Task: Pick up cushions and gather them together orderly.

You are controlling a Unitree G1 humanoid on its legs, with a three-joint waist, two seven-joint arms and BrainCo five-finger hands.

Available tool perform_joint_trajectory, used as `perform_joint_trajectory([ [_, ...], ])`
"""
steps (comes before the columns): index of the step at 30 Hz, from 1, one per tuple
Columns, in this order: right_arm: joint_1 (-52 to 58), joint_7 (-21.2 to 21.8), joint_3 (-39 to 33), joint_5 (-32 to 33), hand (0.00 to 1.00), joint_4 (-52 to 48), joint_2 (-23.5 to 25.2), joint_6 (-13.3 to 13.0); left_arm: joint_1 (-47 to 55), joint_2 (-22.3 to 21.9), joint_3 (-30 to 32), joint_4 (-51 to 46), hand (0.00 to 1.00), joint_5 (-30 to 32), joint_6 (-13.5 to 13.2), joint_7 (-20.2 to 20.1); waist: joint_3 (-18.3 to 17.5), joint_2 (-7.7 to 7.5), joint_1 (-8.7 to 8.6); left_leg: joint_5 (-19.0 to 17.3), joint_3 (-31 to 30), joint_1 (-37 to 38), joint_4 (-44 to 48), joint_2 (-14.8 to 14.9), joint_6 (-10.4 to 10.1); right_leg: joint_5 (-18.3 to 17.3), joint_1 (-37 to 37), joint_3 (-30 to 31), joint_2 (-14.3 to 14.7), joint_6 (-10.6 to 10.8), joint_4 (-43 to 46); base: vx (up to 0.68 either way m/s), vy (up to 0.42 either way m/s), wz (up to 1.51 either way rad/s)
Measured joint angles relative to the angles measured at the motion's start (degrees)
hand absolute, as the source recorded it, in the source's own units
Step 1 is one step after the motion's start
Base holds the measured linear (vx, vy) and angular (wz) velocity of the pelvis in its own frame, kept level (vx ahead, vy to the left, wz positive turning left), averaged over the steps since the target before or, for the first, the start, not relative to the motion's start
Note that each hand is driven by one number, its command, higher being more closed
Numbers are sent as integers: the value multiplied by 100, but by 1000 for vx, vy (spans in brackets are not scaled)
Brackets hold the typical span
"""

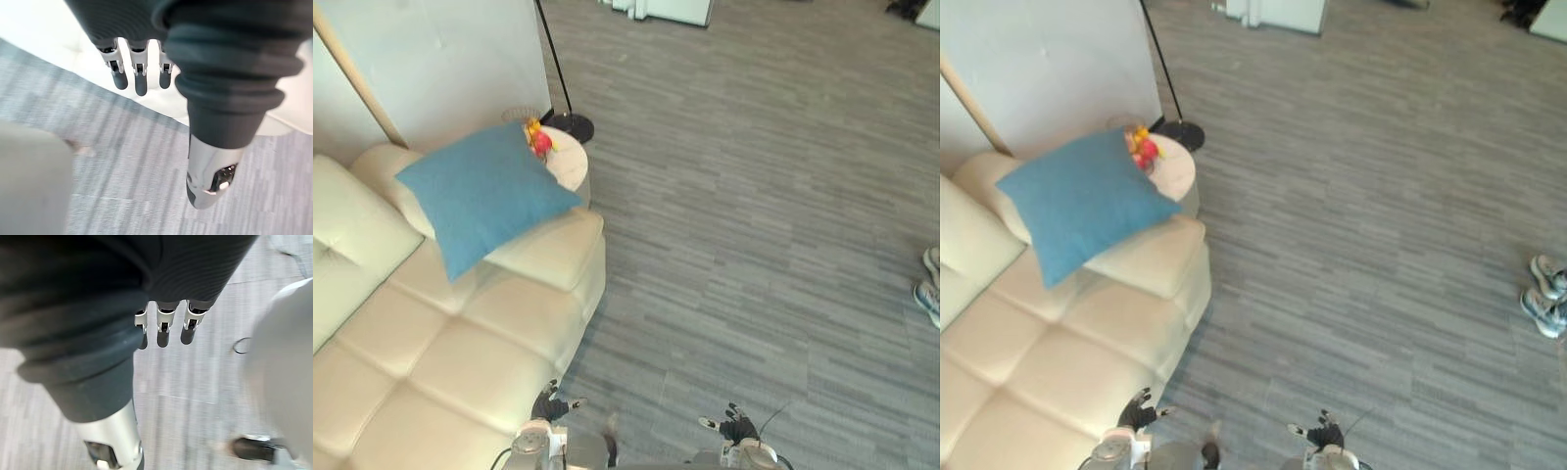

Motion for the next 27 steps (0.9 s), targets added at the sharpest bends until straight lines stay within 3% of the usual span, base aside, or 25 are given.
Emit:
perform_joint_trajectory([
  [1,-25,0,1,0,0,2,-5,0,-13,-11,-6,-1,0,0,1,0,3,18,-4,-11,-11,57,-33,34,-9,-9,-117,-39,54,-30,-194,464,-88,23],
  [3,-154,6,16,-1,0,-12,-57,-2,-96,-48,-77,-1,0,1,4,-1,75,146,-27,-36,-60,197,-83,268,-45,184,-603,-12,426,-94,-1355,406,-111,18],
  [5,-186,5,33,-1,0,-10,-118,1,-86,-76,-79,0,0,4,2,-3,99,180,-100,-98,-187,386,-93,387,-150,893,-809,349,750,-92,-2585,420,-166,43],
  [6,-139,2,40,-2,0,-5,-148,4,-40,-94,-78,4,0,5,1,-1,71,95,-146,-262,-322,559,-66,377,-360,1269,-801,669,818,-75,-2935,628,-351,101],
  [7,-9,17,-18,30,0,-46,-187,-13,64,-128,-45,82,0,6,-5,1,27,109,-260,-658,-667,750,176,408,-450,1700,-804,938,856,-320,-2504,622,-358,93],
  [9,-66,9,-11,13,0,-38,-229,-23,82,-222,8,155,0,10,-4,5,-61,265,-276,-704,-760,633,521,603,-515,1453,-810,778,945,-409,-2271,486,-294,58],
  [10,-83,12,-9,14,0,-60,-260,-54,81,-348,91,156,0,9,-11,-2,-126,394,-248,-676,-874,127,1471,702,-563,1235,-711,533,1012,-506,-2299,452,-293,53],
  [11,-92,12,-9,14,0,-74,-269,-53,52,-372,114,155,0,9,-15,-5,-104,432,-263,-596,-916,-114,1964,731,-663,1161,-612,442,1043,-525,-2343,527,-340,88],
  [12,-61,7,-8,22,0,-74,-267,-45,-16,-420,208,138,0,2,-12,-11,-13,499,-265,-222,-931,-632,3150,861,-777,1032,-260,257,1136,-618,-2506,329,-197,76],
  [14,-66,-9,34,34,0,-9,-260,-48,-45,-392,210,8,0,-2,-20,-7,47,476,-178,-276,-472,-1159,4294,1192,-745,912,335,-13,1242,-754,-2770,374,-192,55],
  [15,-78,-26,25,44,0,-2,-243,-53,-77,-360,194,-49,0,-2,-29,-5,111,367,-101,-400,-42,-1395,4362,1265,-558,904,702,-102,1227,-766,-3013,340,-172,34],
  [17,-97,-42,-13,85,0,-22,-242,-58,-126,-327,98,-131,0,0,-55,-10,142,266,-87,-515,432,-1689,3844,1226,-454,907,1035,-280,1140,-761,-3351,301,-129,44],
  [19,-94,-45,-28,89,0,-34,-245,-57,-177,-343,-3,-135,0,2,-83,-16,144,239,-89,-454,953,-1865,2656,1165,-391,870,1222,-493,1029,-653,-3580,267,-36,55],
  [21,12,-45,-35,90,0,-38,-221,-54,-220,-343,-160,-112,0,12,-86,-20,143,237,-92,21,1689,-1859,1165,1005,-369,797,1476,-802,891,-431,-3803,242,62,73],
  [22,58,-45,-33,90,0,-36,-222,-55,-220,-351,-192,-109,0,16,-85,-19,118,262,-96,252,1889,-1827,804,981,-343,764,1531,-881,895,-341,-3819,300,104,71],
  [23,75,-46,-28,90,0,-4,-225,-49,-202,-372,-190,-112,0,15,-96,-22,78,326,-83,737,1989,-1813,539,945,-176,667,1557,-950,908,-198,-3790,394,158,52],
  [24,45,-43,-28,90,0,-6,-157,-48,-180,-328,-171,-94,0,14,-91,-25,34,253,-75,934,1961,-1781,524,825,-139,570,1654,-955,787,-48,-3750,266,117,40],
  [26,29,-13,-10,86,0,-7,-79,-51,-182,-247,-171,-44,0,14,-88,-36,-44,86,-69,801,1917,-1700,393,548,-71,464,1635,-962,543,125,-3533,353,128,30],
  [27,-2,-8,-16,82,0,-10,-78,-51,-192,-242,-174,-16,0,14,-89,-41,-40,74,-71,698,1887,-1627,428,481,-26,425,1602,-931,422,190,-3224,505,216,44],
])
